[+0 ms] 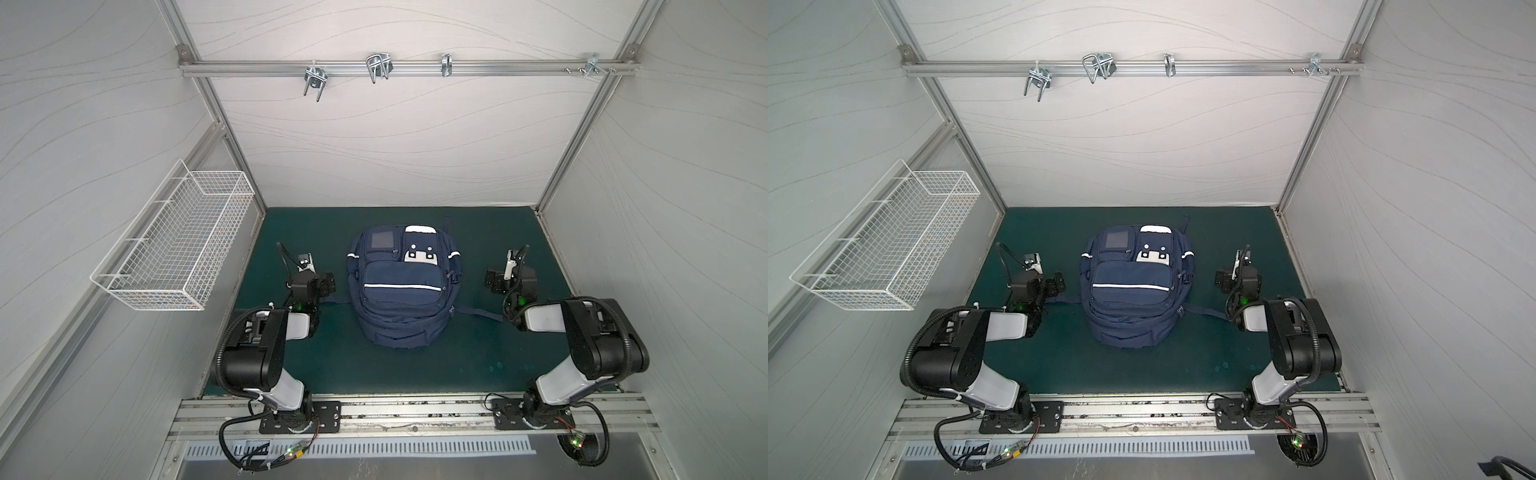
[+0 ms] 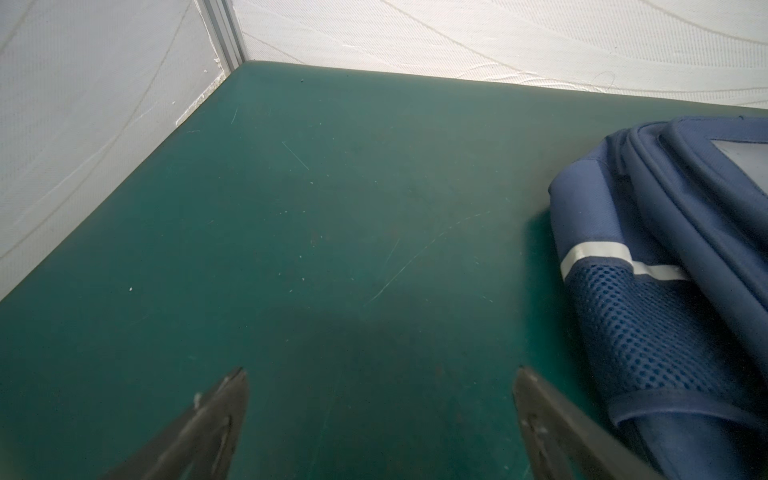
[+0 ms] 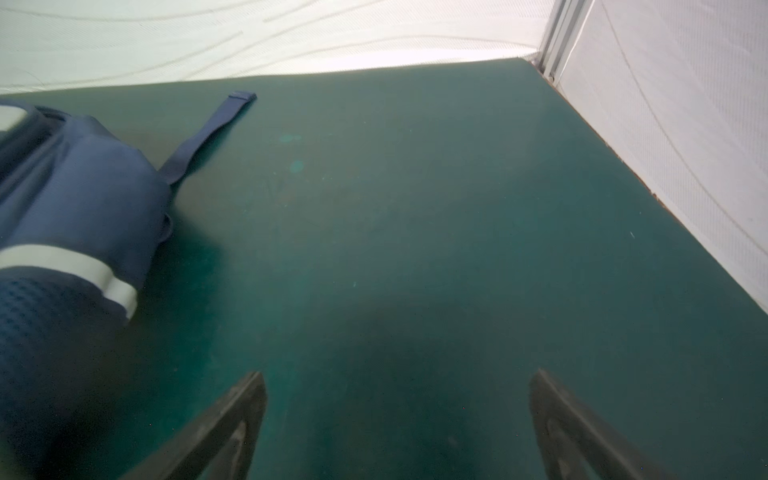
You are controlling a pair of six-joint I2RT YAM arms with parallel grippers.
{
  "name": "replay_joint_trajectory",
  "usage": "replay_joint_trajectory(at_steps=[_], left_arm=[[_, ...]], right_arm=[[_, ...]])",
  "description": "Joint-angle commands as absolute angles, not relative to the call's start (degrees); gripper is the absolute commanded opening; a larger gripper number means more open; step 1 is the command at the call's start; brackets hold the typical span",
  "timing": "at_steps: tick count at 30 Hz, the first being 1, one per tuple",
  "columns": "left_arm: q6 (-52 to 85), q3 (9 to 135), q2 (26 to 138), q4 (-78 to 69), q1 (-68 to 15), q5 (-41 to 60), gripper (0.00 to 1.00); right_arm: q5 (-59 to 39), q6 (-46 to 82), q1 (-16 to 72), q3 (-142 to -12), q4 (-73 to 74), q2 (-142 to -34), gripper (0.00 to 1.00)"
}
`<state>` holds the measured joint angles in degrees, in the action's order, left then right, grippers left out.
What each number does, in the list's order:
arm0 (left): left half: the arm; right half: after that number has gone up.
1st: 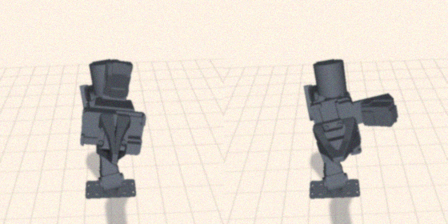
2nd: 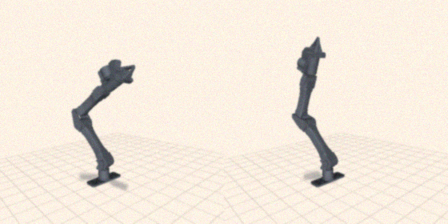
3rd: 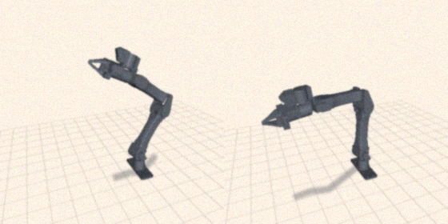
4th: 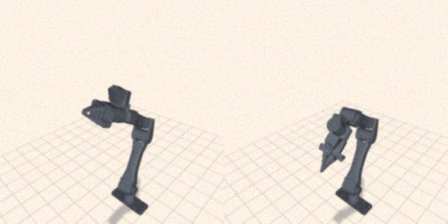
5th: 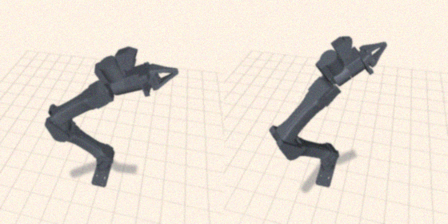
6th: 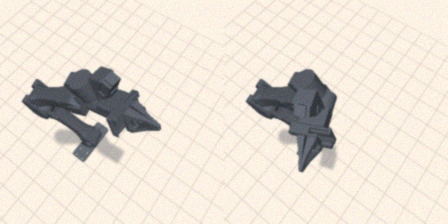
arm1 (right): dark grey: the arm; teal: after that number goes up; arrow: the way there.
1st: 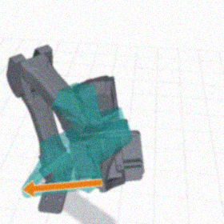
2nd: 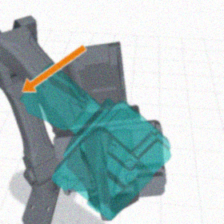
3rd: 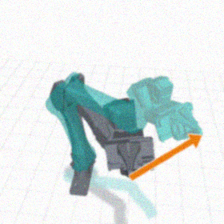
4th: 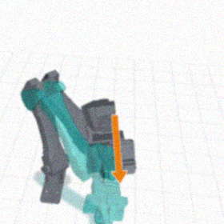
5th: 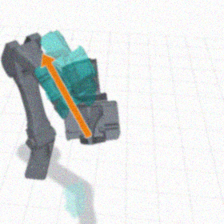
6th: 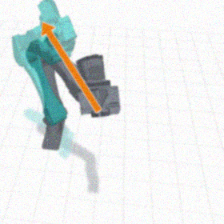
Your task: Pack the student bag
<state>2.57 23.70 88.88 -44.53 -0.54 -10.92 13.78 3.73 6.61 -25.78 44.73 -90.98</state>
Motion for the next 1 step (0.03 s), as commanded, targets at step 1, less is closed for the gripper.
replay_joint_trajectory(at_steps=[1], left_arm=[[1.85, 24.96, 89.12, -46.72, 0.11, -9.43, 0.99]], right_arm=[[12.75, 2.39, 6.56, -24.61, 46.29, -89.62, 0.99]])
